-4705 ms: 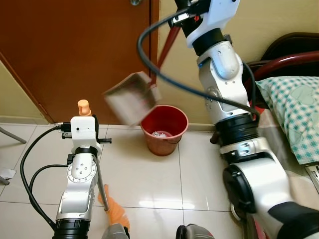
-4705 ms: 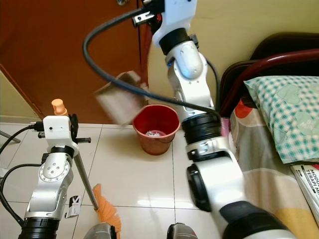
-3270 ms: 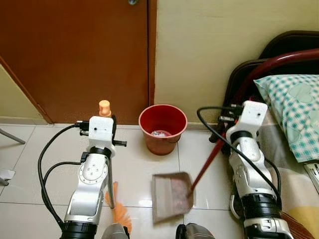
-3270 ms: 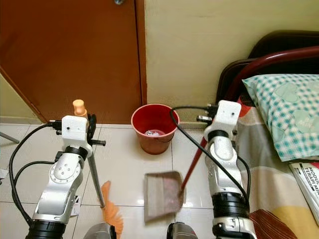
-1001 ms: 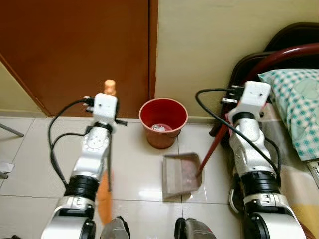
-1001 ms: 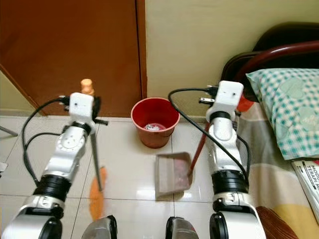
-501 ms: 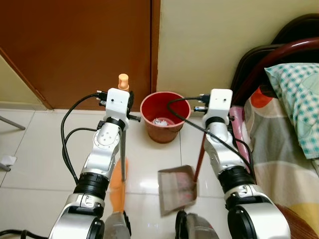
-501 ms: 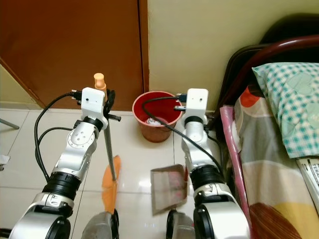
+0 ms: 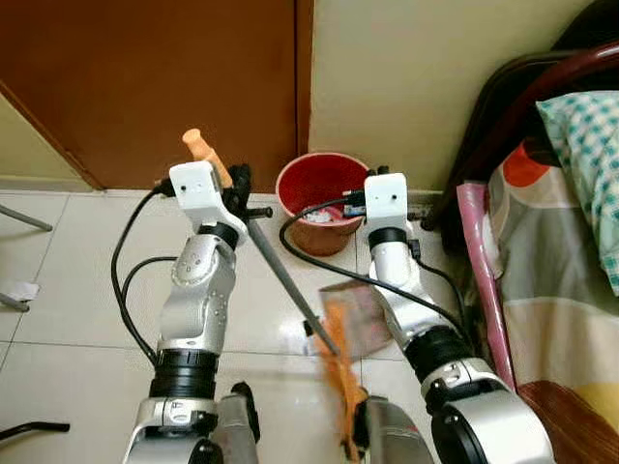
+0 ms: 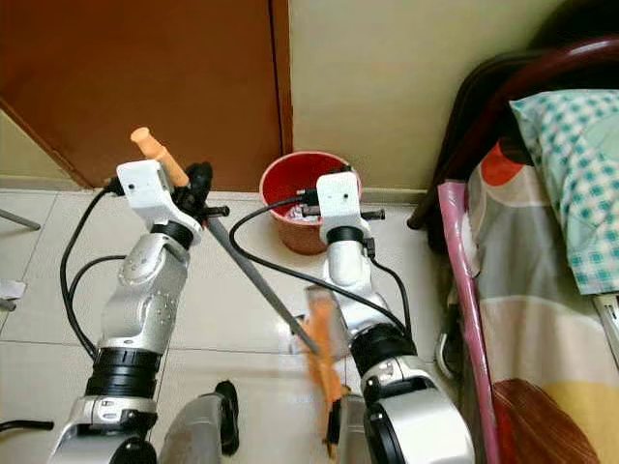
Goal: Sweep floor
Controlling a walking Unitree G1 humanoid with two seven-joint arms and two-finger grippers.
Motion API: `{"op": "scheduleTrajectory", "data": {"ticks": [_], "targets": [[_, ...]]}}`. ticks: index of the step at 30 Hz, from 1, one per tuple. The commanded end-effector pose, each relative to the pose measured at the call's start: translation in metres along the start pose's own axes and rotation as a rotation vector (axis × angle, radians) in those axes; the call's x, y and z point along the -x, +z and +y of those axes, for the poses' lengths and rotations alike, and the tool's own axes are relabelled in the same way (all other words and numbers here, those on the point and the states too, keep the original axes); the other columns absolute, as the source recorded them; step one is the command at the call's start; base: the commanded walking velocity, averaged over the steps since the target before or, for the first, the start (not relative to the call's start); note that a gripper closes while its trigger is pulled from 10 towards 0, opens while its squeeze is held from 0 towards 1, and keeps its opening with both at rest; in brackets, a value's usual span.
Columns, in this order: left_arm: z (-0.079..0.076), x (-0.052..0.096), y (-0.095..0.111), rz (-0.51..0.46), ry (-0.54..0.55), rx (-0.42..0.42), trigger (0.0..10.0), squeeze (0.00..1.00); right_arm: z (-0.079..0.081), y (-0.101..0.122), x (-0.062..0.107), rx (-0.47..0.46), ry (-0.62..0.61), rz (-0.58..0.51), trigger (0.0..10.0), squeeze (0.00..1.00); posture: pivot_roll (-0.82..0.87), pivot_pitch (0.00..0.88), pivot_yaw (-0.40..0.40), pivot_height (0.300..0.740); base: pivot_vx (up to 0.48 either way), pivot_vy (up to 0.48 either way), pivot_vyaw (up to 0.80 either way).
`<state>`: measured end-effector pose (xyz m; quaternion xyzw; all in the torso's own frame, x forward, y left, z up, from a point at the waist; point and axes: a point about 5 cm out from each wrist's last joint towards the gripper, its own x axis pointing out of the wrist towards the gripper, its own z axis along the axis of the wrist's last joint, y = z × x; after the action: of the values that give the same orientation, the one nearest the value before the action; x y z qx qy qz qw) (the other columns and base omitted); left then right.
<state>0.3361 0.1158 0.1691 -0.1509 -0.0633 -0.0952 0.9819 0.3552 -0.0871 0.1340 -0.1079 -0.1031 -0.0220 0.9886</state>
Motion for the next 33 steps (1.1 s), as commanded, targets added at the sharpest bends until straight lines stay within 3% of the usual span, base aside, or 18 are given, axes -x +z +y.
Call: {"op": "scheduleTrajectory", "data": {"ticks": [1, 5, 9, 15, 18, 22, 28, 33], "targets": [[-0.002, 0.003, -0.002, 0.02, -0.007, 0.027, 10.0, 0.0, 0.003, 0.0, 0.002, -0.024, -0.008, -0.001, 10.0, 0.0, 0.05, 0.346, 0.015, 0.74, 0.0, 0.0, 0.0], [-0.009, -0.005, 0.017, -0.053, -0.05, -0.017, 10.0, 0.0, 0.005, -0.002, 0.0, -0.037, -0.002, 0.005, 10.0, 0.0, 0.04, 0.33, 0.007, 0.74, 0.0, 0.0, 0.0], [-0.009, -0.01, 0.025, -0.087, -0.059, -0.007, 10.0, 0.0, 0.003, -0.003, -0.002, -0.049, 0.004, 0.024, 10.0, 0.0, 0.03, 0.318, -0.002, 0.74, 0.0, 0.0, 0.0], [-0.016, -0.02, 0.052, -0.195, -0.072, -0.001, 10.0, 0.0, -0.013, -0.004, -0.011, -0.031, -0.014, 0.03, 10.0, 0.0, 0.02, 0.266, -0.027, 0.74, 0.0, 0.0, 0.0], [-0.011, -0.021, 0.057, -0.21, -0.055, -0.052, 10.0, 0.0, -0.022, -0.004, -0.015, -0.023, -0.034, 0.031, 10.0, 0.0, 0.02, 0.252, -0.032, 0.74, 0.0, 0.0, 0.0], [0.009, -0.011, 0.07, -0.237, -0.001, -0.203, 10.0, 0.0, -0.052, -0.009, -0.017, -0.021, -0.101, 0.049, 10.0, 0.0, 0.02, 0.222, -0.041, 0.74, 0.0, 0.0, 0.0], [0.031, 0.0, 0.092, -0.279, 0.089, -0.269, 10.0, 0.0, -0.077, -0.017, -0.018, -0.057, -0.166, 0.092, 10.0, 0.0, 0.02, 0.208, -0.05, 0.74, 0.0, 0.0, 0.0], [0.039, 0.005, 0.107, -0.294, 0.104, -0.308, 10.0, 0.0, -0.081, -0.016, -0.021, -0.05, -0.17, 0.097, 10.0, 0.0, 0.04, 0.203, -0.054, 0.74, 0.0, 0.0, 0.0]]}}
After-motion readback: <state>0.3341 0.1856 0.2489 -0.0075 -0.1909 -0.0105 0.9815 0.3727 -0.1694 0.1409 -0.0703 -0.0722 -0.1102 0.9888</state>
